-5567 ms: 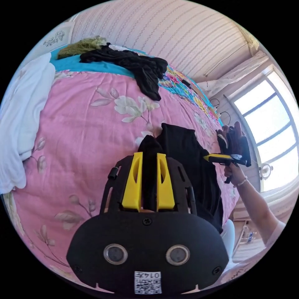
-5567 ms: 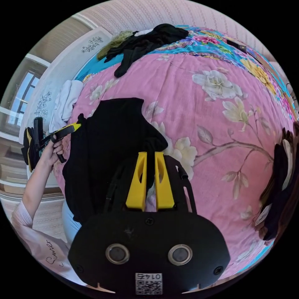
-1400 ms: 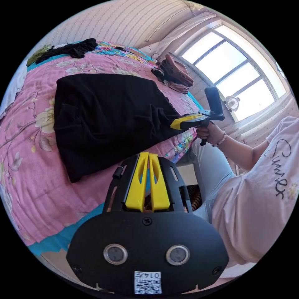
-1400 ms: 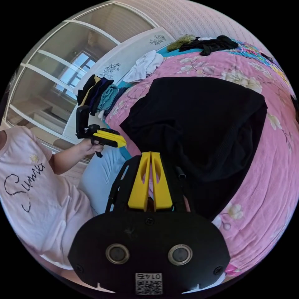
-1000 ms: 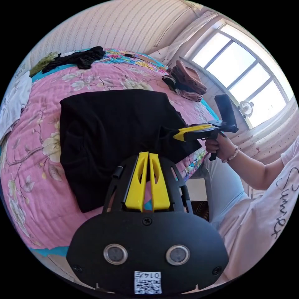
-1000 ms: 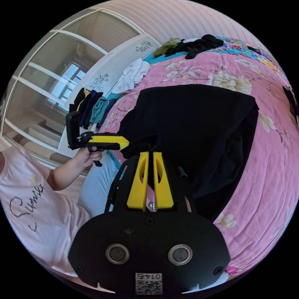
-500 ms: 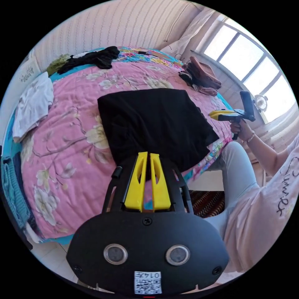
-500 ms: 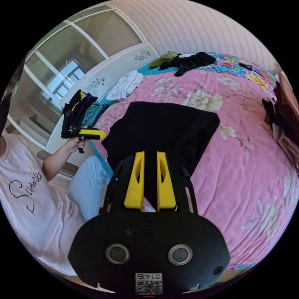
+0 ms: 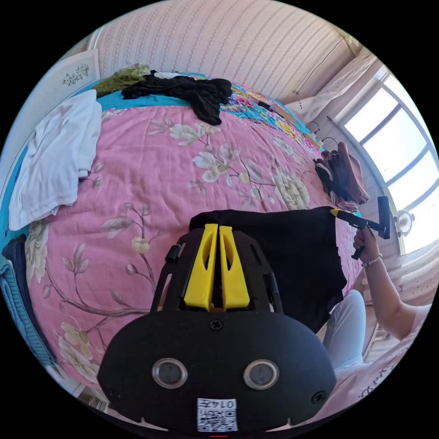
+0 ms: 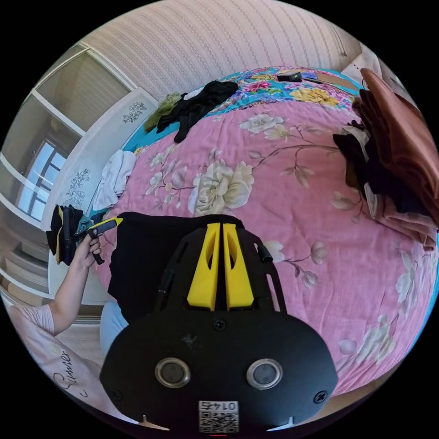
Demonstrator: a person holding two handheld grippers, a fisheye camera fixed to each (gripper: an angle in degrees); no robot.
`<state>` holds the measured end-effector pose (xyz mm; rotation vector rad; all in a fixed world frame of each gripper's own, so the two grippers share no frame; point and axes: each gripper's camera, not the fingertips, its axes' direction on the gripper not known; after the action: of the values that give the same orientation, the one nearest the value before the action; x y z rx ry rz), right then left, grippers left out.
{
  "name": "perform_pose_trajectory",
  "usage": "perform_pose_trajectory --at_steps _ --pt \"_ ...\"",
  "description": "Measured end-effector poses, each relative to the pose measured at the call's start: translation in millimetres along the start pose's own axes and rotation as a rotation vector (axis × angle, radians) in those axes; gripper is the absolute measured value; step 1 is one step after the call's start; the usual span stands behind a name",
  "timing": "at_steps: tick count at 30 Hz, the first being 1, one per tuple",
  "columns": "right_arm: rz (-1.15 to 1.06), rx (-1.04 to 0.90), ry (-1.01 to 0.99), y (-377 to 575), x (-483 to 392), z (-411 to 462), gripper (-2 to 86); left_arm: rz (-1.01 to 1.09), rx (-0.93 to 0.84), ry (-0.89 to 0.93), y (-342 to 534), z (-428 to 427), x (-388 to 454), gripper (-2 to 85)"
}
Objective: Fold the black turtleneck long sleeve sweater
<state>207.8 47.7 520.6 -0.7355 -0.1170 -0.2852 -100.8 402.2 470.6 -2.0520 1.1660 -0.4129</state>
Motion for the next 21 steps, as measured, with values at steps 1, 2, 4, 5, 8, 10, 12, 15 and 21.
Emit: perform_pose_trajectory --at_steps 1,2,4,5,8,10,12,15,21 --pt "0.011 -0.001 -0.002 -7 2 1 0.6 -0.004 -0.007 -0.016 -4 5 -2 -0.7" --pt "0.020 -0.003 -0.003 -10 4 4 0.6 -0.006 -0.022 -0.031 -5 9 -3 -0.7" --pt "0.069 -0.081 -0.012 -18 12 26 0.6 0.022 -0.095 -0.093 -4 34 -5 -0.4" --pt "0.077 -0.109 -0.024 -19 13 32 0.6 0.027 -0.109 -0.090 -2 39 -5 -0.2" --pt "0.085 -0.086 -0.026 -17 5 24 0.6 -0.035 -0.056 -0.038 6 28 -9 4.4" --pt "0.047 -0.019 0.047 -6 -7 -1 0.3 -0.014 0.006 -0.064 22 2 -4 4.7" --pt "-0.034 0.045 0.104 7 -28 -18 0.0 0.054 0.058 -0.093 41 -19 11 3.8" --pt "-0.287 0.039 0.044 19 -92 -11 -0.3 0.197 0.089 0.031 80 -31 61 0.1" --pt "-0.588 -0.115 0.222 1 -220 73 -0.5 0.296 0.015 0.106 162 22 167 -0.9"
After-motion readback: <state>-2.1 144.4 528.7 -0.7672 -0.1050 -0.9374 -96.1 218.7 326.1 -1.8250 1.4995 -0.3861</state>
